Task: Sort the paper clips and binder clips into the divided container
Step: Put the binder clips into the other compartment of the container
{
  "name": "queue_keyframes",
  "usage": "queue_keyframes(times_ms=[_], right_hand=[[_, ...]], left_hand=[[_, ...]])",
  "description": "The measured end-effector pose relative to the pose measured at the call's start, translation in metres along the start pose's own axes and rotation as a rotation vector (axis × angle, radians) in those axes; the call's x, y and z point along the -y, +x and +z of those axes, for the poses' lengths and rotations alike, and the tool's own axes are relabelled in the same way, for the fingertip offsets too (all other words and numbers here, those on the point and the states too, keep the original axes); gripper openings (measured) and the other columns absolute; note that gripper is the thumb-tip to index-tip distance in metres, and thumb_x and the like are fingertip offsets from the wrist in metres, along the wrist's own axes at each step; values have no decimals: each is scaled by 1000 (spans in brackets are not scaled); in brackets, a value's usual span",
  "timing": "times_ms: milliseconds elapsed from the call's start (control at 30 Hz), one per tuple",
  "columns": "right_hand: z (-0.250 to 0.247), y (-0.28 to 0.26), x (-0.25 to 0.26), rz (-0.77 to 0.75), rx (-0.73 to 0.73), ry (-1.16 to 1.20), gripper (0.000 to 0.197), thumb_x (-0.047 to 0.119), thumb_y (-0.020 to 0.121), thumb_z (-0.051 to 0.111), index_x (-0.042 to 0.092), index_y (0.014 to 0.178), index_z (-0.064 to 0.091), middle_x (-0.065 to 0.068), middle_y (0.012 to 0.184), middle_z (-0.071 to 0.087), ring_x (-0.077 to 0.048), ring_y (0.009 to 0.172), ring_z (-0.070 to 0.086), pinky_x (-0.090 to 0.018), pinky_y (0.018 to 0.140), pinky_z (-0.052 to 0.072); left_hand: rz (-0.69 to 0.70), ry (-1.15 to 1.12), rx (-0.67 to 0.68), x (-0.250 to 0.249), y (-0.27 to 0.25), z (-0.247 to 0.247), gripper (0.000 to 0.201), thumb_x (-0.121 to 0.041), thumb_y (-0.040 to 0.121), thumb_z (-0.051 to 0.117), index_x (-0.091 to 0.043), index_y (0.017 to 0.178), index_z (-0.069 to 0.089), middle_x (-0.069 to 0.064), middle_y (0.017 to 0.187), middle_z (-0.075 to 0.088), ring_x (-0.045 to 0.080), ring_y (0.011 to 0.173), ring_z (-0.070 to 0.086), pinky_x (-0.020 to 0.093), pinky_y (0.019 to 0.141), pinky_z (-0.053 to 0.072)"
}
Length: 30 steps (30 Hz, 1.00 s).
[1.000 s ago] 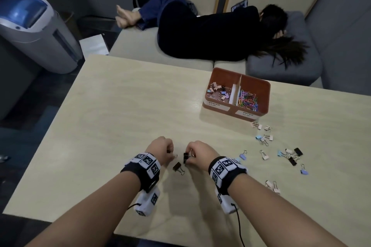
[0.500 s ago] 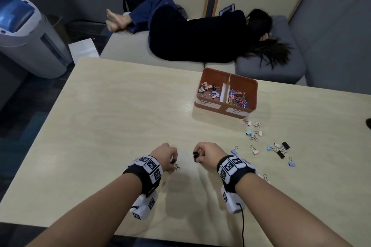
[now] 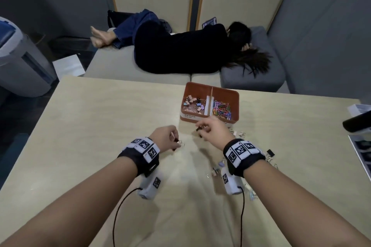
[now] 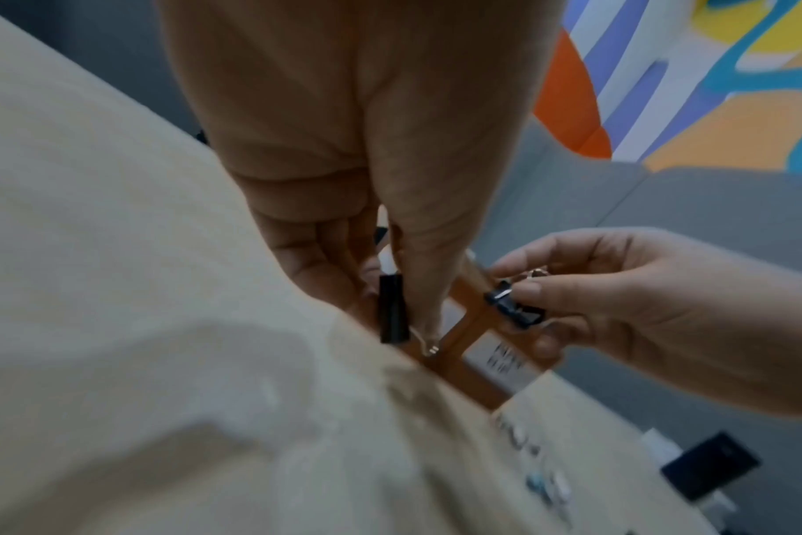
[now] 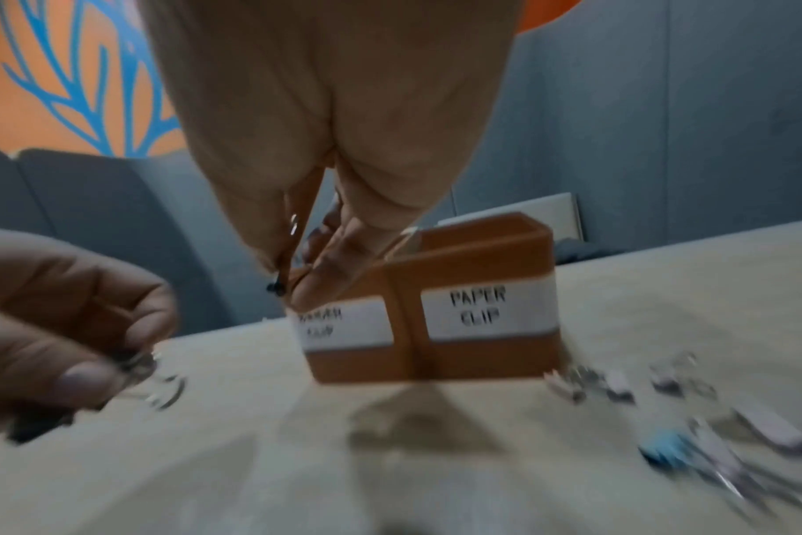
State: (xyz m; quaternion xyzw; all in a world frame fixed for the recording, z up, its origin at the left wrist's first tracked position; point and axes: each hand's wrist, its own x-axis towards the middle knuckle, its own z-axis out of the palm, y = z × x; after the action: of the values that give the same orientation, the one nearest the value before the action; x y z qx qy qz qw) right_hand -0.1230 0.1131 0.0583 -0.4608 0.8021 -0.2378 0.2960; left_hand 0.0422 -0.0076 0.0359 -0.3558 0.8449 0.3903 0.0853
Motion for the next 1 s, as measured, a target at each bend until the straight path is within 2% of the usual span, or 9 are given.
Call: queue_keyframes(times_ms=[133, 267, 367, 467, 533, 633, 767, 900, 1000], right_hand=[[-30, 36, 8, -4, -258, 57, 15, 17, 89, 61, 17, 103, 67, 2, 102, 52, -17, 86, 61, -36, 86, 54], [-44, 60, 9, 40, -291, 83, 28, 19, 92, 56, 17, 119, 60, -1, 110, 64, -16, 95, 60, -27, 87, 48], [-45, 59, -3, 56, -297, 125, 26, 18, 93, 52, 19, 118, 59, -1, 109, 65, -17, 97, 62, -29, 87, 50], [-42, 38, -24, 17, -247, 207, 15, 17, 92, 54, 22, 103, 63, -4, 87, 65, -20, 77, 63, -35, 72, 55], [-39, 19, -41, 2, -173, 181, 9, 18, 91, 58, 23, 94, 65, -8, 79, 66, -22, 71, 62, -33, 68, 53], [-30, -8, -68, 44, -82, 162, 5, 22, 89, 63, 22, 85, 67, 3, 72, 65, -12, 64, 58, -26, 62, 51], [-13, -35, -103, 115, -3, 53, 13, 30, 83, 69, 23, 95, 67, 7, 91, 62, 0, 72, 52, -22, 72, 45], [6, -57, -118, 137, 187, -80, 28, 37, 87, 64, 31, 114, 62, 10, 108, 48, -8, 98, 55, -28, 90, 48], [17, -62, -120, 116, 259, -174, 27, 39, 91, 56, 31, 117, 62, 5, 110, 45, -11, 90, 54, -31, 86, 49]], left_hand=[[33, -113, -249, -47, 37, -35, 23, -23, 77, 75, -16, 84, 54, -1, 75, 60, 16, 69, 55, 20, 56, 39], [50, -150, -326, -74, 69, -48, 21, -24, 81, 71, -13, 95, 61, 3, 88, 65, 19, 79, 59, 28, 72, 49], [54, -64, -288, -75, 77, -48, 26, -29, 83, 67, -15, 105, 64, 0, 98, 66, 18, 86, 60, 30, 80, 50], [125, -117, -241, -67, 70, -42, 22, -24, 82, 70, -15, 101, 64, -1, 94, 66, 14, 80, 57, 24, 75, 46], [170, -151, -147, -60, 59, -31, 19, -20, 81, 72, -15, 98, 65, -2, 89, 68, 12, 75, 59, 22, 73, 47], [148, -115, -34, -48, 43, -6, 19, -21, 81, 72, -14, 96, 65, -2, 84, 67, 6, 68, 56, 19, 70, 48], [89, -20, 93, -40, 29, 34, 29, -28, 80, 73, -16, 104, 62, -7, 85, 62, 11, 73, 55, 22, 69, 42], [91, 45, 175, -45, 18, 80, 38, -31, 79, 73, -18, 111, 58, -3, 97, 53, 14, 77, 53, 21, 72, 40], [132, 81, 216, -55, 12, 114, 41, -27, 78, 72, -19, 115, 57, 5, 110, 52, 18, 89, 55, 25, 83, 45]])
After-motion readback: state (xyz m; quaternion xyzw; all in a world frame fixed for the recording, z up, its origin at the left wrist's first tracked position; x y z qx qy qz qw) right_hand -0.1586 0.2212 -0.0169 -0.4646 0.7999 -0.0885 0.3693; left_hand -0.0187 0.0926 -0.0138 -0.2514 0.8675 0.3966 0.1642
